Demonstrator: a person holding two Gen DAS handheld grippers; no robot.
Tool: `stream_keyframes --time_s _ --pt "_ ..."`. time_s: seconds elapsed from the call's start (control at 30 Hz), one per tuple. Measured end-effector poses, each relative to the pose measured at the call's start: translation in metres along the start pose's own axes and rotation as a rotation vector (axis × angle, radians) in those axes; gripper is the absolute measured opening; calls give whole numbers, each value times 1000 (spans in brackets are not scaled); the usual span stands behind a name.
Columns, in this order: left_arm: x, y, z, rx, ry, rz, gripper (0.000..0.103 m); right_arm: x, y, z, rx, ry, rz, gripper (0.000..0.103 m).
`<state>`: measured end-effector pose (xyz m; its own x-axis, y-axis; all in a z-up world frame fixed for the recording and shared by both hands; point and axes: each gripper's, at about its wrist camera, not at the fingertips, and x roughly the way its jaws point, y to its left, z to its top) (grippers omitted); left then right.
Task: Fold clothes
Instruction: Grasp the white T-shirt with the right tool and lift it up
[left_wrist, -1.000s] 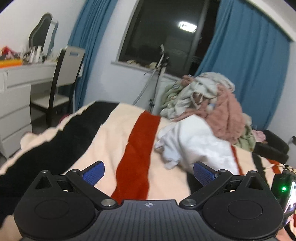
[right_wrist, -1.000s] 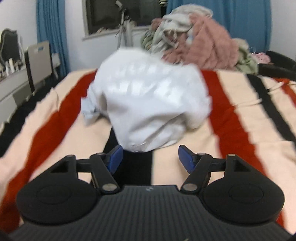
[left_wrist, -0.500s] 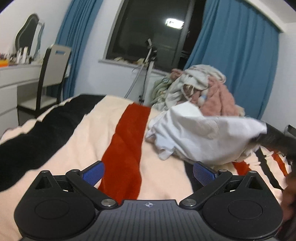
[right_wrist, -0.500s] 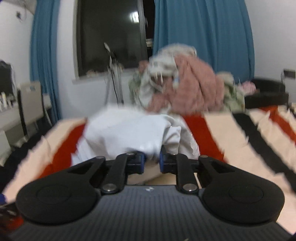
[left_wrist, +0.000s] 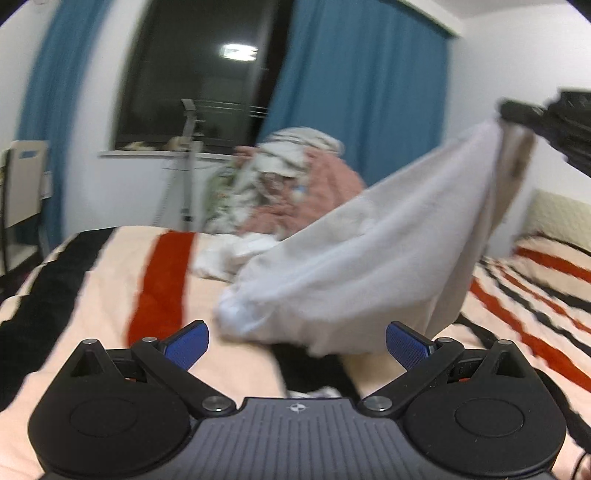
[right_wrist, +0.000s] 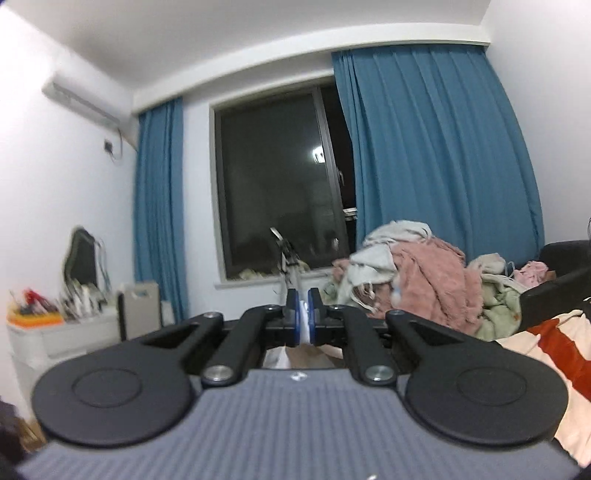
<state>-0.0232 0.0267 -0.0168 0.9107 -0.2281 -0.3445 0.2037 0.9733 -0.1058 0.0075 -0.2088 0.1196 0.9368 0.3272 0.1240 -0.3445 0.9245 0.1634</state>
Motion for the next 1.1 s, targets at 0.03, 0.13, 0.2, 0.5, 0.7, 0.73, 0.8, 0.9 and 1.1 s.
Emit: stream_keyframes --time_s 0.03,0.13,0.2,0.5,0.7,0.73,0.8,0.9,1.1 --pt "-1 -10 -2 22 8 -20 103 -7 -4 3 10 -2 18 7" --pt "6 -40 -12 101 66 -114 103 -28 -17 6 51 -42 67 3" --pt "17 -58 -21 166 118 -153 103 -31 -26 7 49 -20 67 3" --pt "63 -80 -53 306 295 -163 98 -3 -110 -38 298 304 -135 6" --pt "51 -25 -27 8 245 -117 96 10 -123 -62 386 434 -155 12" --pt "52 -11 -23 -72 238 -117 96 12 -122 -64 385 450 -161 25" --pt "60 20 -19 -267 250 -110 93 14 -120 -69 401 480 -177 65" --pt "85 65 -26 -536 302 -89 72 10 -127 -82 460 482 -207 73" --pt "138 104 -42 -762 351 -80 44 8 -160 -130 714 580 -314 68"
